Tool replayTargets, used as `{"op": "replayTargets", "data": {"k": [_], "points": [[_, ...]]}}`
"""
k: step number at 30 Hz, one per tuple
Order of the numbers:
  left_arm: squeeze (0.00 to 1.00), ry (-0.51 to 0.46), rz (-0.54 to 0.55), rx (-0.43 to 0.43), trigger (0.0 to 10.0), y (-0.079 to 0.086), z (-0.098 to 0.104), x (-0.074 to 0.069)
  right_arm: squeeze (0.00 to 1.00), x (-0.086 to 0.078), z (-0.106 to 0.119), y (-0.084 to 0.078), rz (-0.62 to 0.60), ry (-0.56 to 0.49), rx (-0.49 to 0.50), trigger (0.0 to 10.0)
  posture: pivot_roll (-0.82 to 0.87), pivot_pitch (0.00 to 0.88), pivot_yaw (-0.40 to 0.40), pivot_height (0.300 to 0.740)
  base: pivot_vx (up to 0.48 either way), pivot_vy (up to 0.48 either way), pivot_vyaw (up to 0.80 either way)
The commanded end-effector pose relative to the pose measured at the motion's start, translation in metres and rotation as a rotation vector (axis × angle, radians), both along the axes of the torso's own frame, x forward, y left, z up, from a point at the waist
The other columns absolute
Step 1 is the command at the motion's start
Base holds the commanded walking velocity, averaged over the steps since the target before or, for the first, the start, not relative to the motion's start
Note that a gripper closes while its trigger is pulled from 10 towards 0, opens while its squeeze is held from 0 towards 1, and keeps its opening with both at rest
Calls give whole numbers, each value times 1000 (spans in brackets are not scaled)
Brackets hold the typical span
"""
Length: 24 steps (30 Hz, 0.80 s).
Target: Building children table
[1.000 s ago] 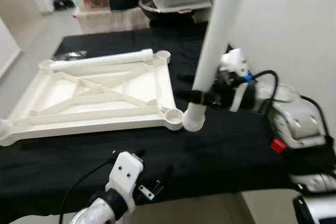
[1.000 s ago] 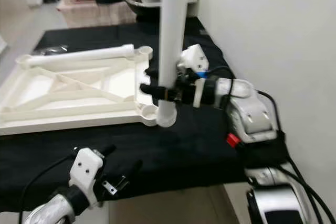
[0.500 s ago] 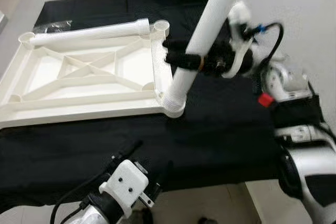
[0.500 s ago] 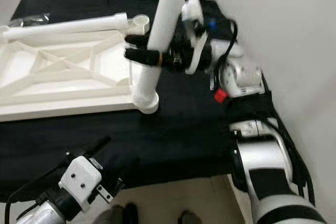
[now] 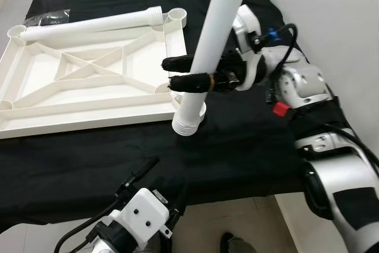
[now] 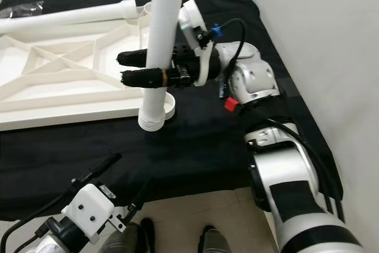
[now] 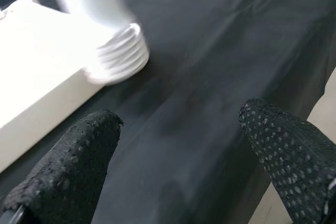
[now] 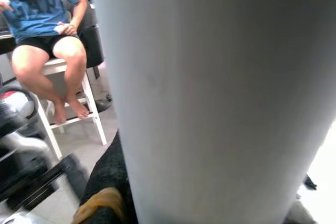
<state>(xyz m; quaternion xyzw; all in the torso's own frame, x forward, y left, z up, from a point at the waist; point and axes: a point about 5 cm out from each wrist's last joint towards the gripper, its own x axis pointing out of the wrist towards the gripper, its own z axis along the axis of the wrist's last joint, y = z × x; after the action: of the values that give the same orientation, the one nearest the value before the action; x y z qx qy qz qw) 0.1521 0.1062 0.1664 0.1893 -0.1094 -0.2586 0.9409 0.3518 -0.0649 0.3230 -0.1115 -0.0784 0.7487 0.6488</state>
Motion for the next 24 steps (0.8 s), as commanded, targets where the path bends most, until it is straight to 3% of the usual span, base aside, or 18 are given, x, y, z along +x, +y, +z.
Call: {"op": "replayTargets", "data": {"k": [1,12,17,21,24], "points": [[0,6,-4,1,10000,-3,0,-5,0,2,6,6,-21,-47,-26,10000,93,357,-3,740,0,0,0],[0,-5,-12,-18,10000,-10,3,-10,0,8,13,18,-53,-77,-93,10000,80,376,-39,740,0,0,0],[0,-10,-12,-20,10000,-12,3,-10,0,9,36,14,-47,-67,43,10000,81,377,-45,740,0,0,0],[0,-14,-11,-18,10000,-14,3,-10,0,-1,65,1,103,-13,232,10000,76,371,-45,740,0,0,0],[0,-17,-12,-15,10000,-15,3,-9,0,-1,70,-3,116,-5,268,10000,76,371,-45,740,0,0,0]]}}
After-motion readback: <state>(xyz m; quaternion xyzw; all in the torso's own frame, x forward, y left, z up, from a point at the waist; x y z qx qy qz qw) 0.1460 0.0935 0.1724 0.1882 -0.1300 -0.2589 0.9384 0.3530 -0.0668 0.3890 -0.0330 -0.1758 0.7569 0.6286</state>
